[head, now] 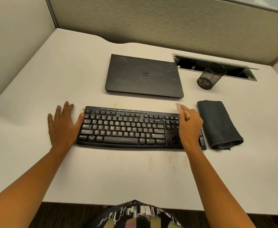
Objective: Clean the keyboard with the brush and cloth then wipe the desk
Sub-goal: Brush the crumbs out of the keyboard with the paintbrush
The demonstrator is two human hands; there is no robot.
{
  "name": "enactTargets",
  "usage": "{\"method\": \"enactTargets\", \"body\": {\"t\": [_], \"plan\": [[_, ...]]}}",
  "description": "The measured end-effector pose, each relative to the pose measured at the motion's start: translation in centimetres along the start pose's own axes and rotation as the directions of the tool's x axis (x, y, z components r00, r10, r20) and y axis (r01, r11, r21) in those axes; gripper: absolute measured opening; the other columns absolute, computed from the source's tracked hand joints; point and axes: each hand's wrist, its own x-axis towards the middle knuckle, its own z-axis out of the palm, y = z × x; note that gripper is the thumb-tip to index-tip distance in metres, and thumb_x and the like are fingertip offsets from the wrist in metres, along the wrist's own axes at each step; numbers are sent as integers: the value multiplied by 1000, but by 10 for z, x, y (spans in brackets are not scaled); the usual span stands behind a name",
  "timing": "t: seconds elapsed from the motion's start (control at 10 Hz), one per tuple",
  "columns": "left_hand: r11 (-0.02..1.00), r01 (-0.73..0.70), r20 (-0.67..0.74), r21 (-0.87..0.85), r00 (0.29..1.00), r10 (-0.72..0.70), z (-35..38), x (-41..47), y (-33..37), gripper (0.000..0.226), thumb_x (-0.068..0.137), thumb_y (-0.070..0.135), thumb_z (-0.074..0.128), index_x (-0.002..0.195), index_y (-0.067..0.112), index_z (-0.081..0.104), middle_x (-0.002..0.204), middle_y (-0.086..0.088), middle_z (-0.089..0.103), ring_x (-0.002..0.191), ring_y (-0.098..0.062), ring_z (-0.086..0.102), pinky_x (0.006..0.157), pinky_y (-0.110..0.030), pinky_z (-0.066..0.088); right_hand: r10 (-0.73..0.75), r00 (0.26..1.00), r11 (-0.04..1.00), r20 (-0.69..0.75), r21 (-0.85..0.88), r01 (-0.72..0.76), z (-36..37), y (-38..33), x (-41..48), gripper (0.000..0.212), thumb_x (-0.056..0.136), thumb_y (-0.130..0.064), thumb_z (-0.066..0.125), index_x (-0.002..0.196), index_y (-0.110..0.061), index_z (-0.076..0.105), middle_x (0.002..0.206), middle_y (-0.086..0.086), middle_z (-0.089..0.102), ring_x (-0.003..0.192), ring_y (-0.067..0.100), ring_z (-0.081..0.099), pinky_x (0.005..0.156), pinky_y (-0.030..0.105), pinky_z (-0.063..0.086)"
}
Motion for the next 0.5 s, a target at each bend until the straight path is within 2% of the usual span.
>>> {"method": "enactTargets", "body": {"t": [0.1,0.2,0.3,0.4,0.5], "plan": [[1000,3,-1,1,1000,-3,0,0,-1,57,100,52,40,145,18,40,159,1,29,149,-21,17,120,-45,4,123,988,972,95,191,-139,-11,-8,-7,20,96,-16,55,110,-13,70,80,2,66,70,13,61,61,17,51],[1000,2,0,1,1000,-2,1,0,-1,57,100,52,40,145,19,40,159,1,29,149,-21,17,120,-45,4,124,965,971,233,172,-166,-19,-11,-15,16,95,-13,56,100,-12,71,77,3,68,65,11,62,56,14,51],[1000,1,1,0,1000,-1,1,0,-1,57,100,52,39,146,19,39,159,1,29,149,-21,16,120,-45,4,37,998,999,58,2,-37,-26,-13,-13,23,95,-10,53,78,-8,69,76,2,66,65,12,59,56,20,48],[1000,3,0,3,1000,-3,0,0,-1,57,100,52,40,146,18,39,159,1,29,149,-21,16,120,-45,4,-31,994,999,103,-8,32,-25,-20,-11,21,95,-10,53,84,-10,71,77,-3,65,68,12,59,61,24,50],[1000,0,2,3,1000,0,0,0,-1,57,100,51,40,146,18,40,159,1,29,149,-22,17,120,-45,4,61,973,998,225,-9,-61,-28,-22,-6,23,93,-8,54,81,-7,74,75,1,69,58,14,60,57,33,52]]}}
